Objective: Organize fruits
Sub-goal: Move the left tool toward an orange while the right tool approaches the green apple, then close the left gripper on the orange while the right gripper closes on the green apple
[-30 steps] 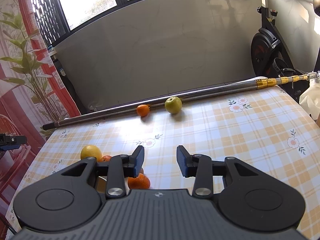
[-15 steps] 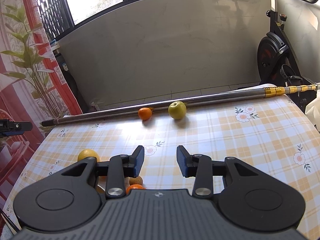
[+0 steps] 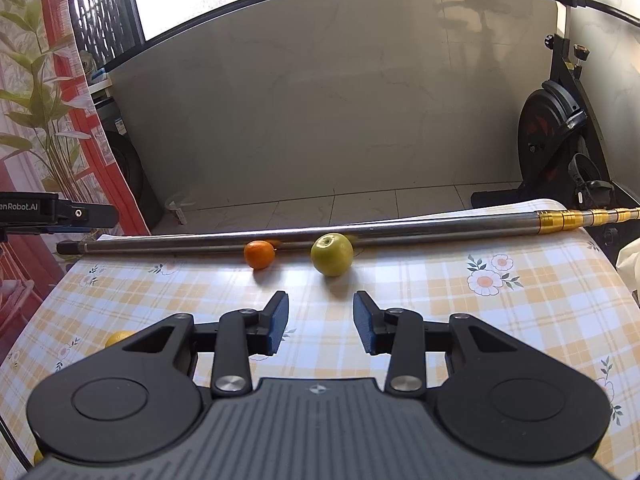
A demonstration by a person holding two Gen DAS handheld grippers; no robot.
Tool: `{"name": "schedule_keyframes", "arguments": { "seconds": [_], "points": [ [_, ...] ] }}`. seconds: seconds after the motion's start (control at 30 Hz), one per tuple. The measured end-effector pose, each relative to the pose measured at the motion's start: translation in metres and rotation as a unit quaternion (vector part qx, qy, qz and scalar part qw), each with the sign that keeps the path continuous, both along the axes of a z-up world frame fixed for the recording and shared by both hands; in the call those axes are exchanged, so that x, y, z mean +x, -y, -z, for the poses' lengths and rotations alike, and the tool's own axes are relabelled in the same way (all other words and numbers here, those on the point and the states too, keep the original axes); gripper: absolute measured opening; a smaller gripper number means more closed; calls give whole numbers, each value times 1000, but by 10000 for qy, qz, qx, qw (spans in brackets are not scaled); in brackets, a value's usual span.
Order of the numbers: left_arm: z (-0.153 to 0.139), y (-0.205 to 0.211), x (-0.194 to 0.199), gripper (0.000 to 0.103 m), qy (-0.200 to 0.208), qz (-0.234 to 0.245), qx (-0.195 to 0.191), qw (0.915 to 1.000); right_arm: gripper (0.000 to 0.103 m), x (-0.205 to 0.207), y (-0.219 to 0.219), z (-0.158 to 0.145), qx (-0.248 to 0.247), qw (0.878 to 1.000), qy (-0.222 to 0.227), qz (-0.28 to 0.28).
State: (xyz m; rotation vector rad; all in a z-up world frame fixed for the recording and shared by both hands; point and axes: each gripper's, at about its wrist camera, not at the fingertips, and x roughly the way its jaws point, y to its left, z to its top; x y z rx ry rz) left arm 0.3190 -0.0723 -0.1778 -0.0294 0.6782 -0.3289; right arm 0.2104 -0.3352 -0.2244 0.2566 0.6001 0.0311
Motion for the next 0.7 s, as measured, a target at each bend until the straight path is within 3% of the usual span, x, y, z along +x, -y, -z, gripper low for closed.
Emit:
{"name": "schedule_keyframes", "arguments": {
  "seconds": [0.2, 0.3, 0.53, 0.7],
  "points": [
    [33, 24, 41, 68, -275, 318, -152, 9990, 40, 27, 9, 15, 28, 10000, -89, -21],
    [52, 38, 54, 68, -299, 533, 48, 9981, 40, 34, 12, 22, 59, 9999, -127, -31],
    [83, 58, 93, 67, -410, 452, 356, 9975, 40, 49, 24, 39, 285, 9993, -237, 99],
    [100, 59, 116, 63, -663, 354, 279, 9968, 40, 55, 30, 45, 372, 9988, -288, 129]
  ]
}}
